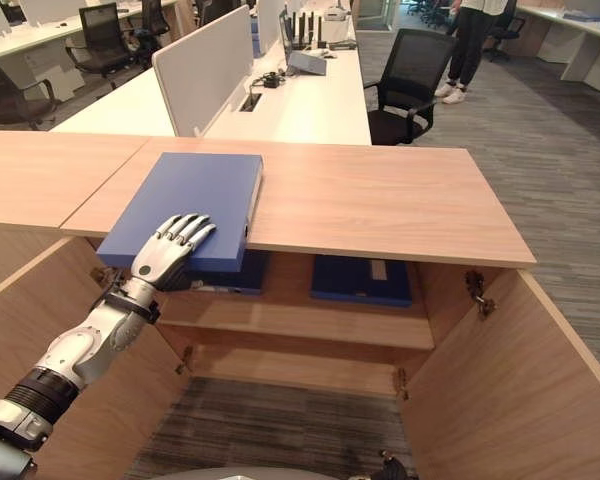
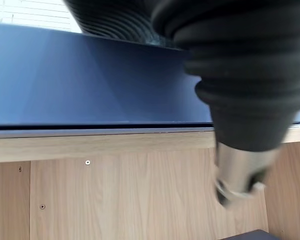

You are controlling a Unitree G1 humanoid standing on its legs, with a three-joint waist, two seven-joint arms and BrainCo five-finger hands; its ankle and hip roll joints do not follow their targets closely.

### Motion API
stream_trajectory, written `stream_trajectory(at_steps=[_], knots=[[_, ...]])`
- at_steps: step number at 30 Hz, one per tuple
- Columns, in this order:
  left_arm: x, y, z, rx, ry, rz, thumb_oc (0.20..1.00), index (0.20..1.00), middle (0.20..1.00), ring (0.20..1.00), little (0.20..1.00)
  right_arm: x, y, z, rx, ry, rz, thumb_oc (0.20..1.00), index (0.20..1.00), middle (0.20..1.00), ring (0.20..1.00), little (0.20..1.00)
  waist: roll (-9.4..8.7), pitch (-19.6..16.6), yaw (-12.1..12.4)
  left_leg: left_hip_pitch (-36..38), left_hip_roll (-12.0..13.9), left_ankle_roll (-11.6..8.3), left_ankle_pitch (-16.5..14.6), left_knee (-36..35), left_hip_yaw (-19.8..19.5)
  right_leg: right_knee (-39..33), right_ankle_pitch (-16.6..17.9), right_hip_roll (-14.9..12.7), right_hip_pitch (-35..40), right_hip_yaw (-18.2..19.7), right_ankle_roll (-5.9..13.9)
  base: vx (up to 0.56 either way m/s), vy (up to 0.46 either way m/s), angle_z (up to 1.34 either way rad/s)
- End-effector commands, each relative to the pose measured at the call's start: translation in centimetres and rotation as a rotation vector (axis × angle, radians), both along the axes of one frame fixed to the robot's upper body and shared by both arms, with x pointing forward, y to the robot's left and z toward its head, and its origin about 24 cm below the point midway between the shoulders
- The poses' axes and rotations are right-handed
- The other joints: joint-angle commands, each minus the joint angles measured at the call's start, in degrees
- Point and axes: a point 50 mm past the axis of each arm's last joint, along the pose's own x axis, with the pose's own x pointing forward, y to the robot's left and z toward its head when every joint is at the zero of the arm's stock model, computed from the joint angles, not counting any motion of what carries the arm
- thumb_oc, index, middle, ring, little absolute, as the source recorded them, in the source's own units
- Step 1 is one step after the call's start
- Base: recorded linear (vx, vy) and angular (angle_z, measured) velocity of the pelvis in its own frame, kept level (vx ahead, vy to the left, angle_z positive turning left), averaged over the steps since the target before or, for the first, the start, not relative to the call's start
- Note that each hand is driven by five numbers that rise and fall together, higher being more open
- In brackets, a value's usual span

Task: Put the empty folder in the office cabinet

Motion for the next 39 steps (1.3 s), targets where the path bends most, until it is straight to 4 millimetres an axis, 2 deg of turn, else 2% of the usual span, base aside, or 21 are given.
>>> stream_trajectory(at_steps=[1, 10, 15, 17, 18, 24, 25, 27, 29, 31, 33, 34, 36, 37, 39], knots=[[2.2, 0.1, 2.1, -0.005, -0.063, 0.037, 0.200, 0.200, 0.200, 0.200, 0.200, 1.6, 0.0, 0.3, -0.025, -0.036, 0.046, 1.000, 1.000, 1.000, 1.000, 1.000, -1.45, -0.1, 0.1, 3.3, 1.7, -1.85, -6.6, 0.7, 1.6, 1.8, 4.2, -4.5, -5.3, 2.7, 6.72, 0.00, 0.000, 0.00], [2.0, -0.5, 3.3, -0.029, -0.104, 0.001, 0.200, 0.200, 0.200, 0.200, 0.200, 1.6, 0.2, 0.2, -0.020, -0.034, 0.033, 1.000, 1.000, 1.000, 1.000, 1.000, -1.42, -0.2, 0.1, 3.4, 1.6, -1.78, -6.7, 0.7, 1.6, 1.9, 4.2, -4.5, -5.3, 2.8, 6.69, 0.00, 0.000, 0.00], [1.4, -1.1, 6.0, -0.097, -0.189, -0.053, 0.200, 0.200, 0.200, 0.200, 0.200, 1.6, 0.3, 0.2, -0.015, -0.035, 0.023, 1.000, 1.000, 1.000, 1.000, 1.000, -1.47, -0.2, 0.4, 3.3, 1.7, -1.81, -6.6, 0.7, 1.4, 1.8, 4.3, -4.5, -5.2, 2.7, 6.64, 0.00, 0.000, 0.00], [0.8, -1.4, 8.1, -0.178, -0.262, -0.096, 0.200, 0.200, 0.200, 0.200, 0.200, 1.7, 0.4, 0.2, -0.010, -0.038, 0.016, 1.000, 1.000, 1.000, 1.000, 1.000, -1.47, -0.2, 0.6, 3.3, 1.7, -1.82, -6.6, 0.7, 1.3, 1.7, 4.2, -4.5, -5.2, 2.6, 6.56, 0.00, 0.000, 0.00], [0.8, -1.4, 8.2, -0.178, -0.261, -0.095, 0.200, 0.200, 0.200, 0.200, 0.200, 1.8, 0.4, 0.2, -0.010, -0.038, 0.017, 1.000, 1.000, 1.000, 1.000, 1.000, -1.45, -0.2, 0.6, 3.3, 1.7, -1.82, -6.6, 0.7, 1.3, 1.7, 4.2, -4.5, -5.2, 2.6, 6.55, 0.00, 0.000, 0.00], [-1.5, -1.7, 13.8, -0.454, -0.443, -0.217, 0.200, 0.200, 0.200, 0.200, 0.200, 1.7, 1.0, 0.1, 0.008, -0.031, 0.017, 1.000, 1.000, 1.000, 1.000, 1.000, -1.32, -0.4, 0.9, 3.4, 1.7, -1.85, -6.4, 0.7, 1.2, 1.8, 4.2, -4.5, -5.1, 2.4, 6.34, 0.00, 0.000, 0.00], [-2.4, -1.8, 15.8, -0.567, -0.513, -0.275, 0.200, 0.200, 0.200, 0.200, 0.200, 1.9, 1.3, 0.1, 0.014, -0.034, 0.027, 1.000, 1.000, 1.000, 1.000, 1.000, -1.19, -0.4, 1.0, 3.4, 1.6, -1.85, -6.3, 0.7, 1.2, 1.8, 4.2, -4.5, -5.1, 2.4, 6.26, 0.00, 0.000, 0.00], [-2.8, -1.6, 16.5, -0.624, -0.539, -0.296, 0.200, 0.200, 0.200, 0.200, 0.200, 2.0, 1.4, 0.1, 0.015, -0.037, 0.034, 1.000, 1.000, 1.000, 1.000, 1.000, -1.06, -0.4, 1.0, 3.4, 1.6, -1.87, -6.3, 0.7, 1.2, 1.8, 4.2, -4.4, -5.1, 2.4, 6.22, 0.00, 0.000, 0.00], [-4.5, -1.7, 19.6, -0.830, -0.643, -0.446, 0.200, 0.200, 0.200, 0.200, 0.200, 2.8, 1.6, 0.3, 0.028, -0.063, 0.056, 1.000, 1.000, 1.000, 1.000, 1.000, -0.71, -0.5, 1.1, 3.3, 1.6, -1.89, -6.2, 0.7, 1.1, 1.8, 4.3, -4.5, -5.0, 2.3, 6.17, 0.00, 0.000, 0.00], [-4.9, -1.7, 20.1, -0.869, -0.654, -0.479, 0.200, 0.200, 0.200, 0.200, 0.200, 3.0, 1.7, 0.4, 0.032, -0.069, 0.064, 1.000, 1.000, 1.000, 1.000, 1.000, -0.61, -0.5, 1.1, 3.3, 1.6, -1.88, -6.1, 0.7, 1.1, 1.8, 4.3, -4.5, -5.0, 2.3, 6.15, 0.00, 0.000, 0.00], [-5.9, -1.8, 21.2, -0.959, -0.670, -0.582, 0.200, 0.200, 0.200, 0.200, 0.200, 3.8, 2.0, 0.7, 0.041, -0.094, 0.087, 1.000, 1.000, 1.000, 1.000, 1.000, -0.42, -0.5, 1.2, 3.3, 1.5, -1.91, -6.0, 0.7, 1.0, 1.8, 4.2, -4.5, -5.0, 2.3, 6.16, 0.00, 0.000, 0.00], [-6.4, -1.8, 22.0, -1.062, -0.656, -0.676, 0.200, 0.200, 0.200, 0.200, 0.200, 4.8, 2.2, 1.0, 0.051, -0.129, 0.114, 1.000, 1.000, 1.000, 1.000, 1.000, -0.23, -0.4, 1.3, 3.2, 1.6, -1.94, -6.0, 0.7, 0.9, 1.9, 4.2, -4.5, -5.1, 2.2, 6.12, 0.00, 0.000, 0.00], [-6.6, -1.8, 22.2, -1.100, -0.644, -0.708, 0.200, 0.200, 0.200, 0.200, 0.200, 5.4, 2.4, 1.3, 0.057, -0.149, 0.127, 1.000, 1.000, 1.000, 1.000, 1.000, -0.11, -0.4, 1.3, 3.2, 1.5, -1.93, -5.9, 0.7, 0.9, 2.0, 4.2, -4.5, -5.1, 2.1, 6.10, 0.00, 0.000, 0.00], [-6.3, -1.5, 21.9, -1.184, -0.600, -0.739, 0.200, 0.200, 0.200, 0.200, 0.200, 3.2, 1.8, 0.6, 0.031, -0.082, 0.130, 1.000, 1.000, 1.000, 1.000, 1.000, 0.32, -0.1, 1.3, 3.1, 1.4, -2.01, -5.8, 0.7, 0.9, 2.0, 4.2, -4.5, -5.1, 1.9, 6.12, 0.00, 0.000, 0.00], [-6.6, -1.4, 21.8, -1.226, -0.563, -0.781, 0.200, 0.200, 0.200, 0.200, 0.200, 3.3, 1.6, 0.5, 0.034, -0.074, 0.121, 1.000, 1.000, 1.000, 1.000, 1.000, 0.39, 0.0, 1.5, 3.0, 1.4, -2.04, -5.8, 0.7, 0.8, 2.0, 4.1, -4.6, -5.1, 1.8, 6.11, -0.01, 0.004, 0.02]])
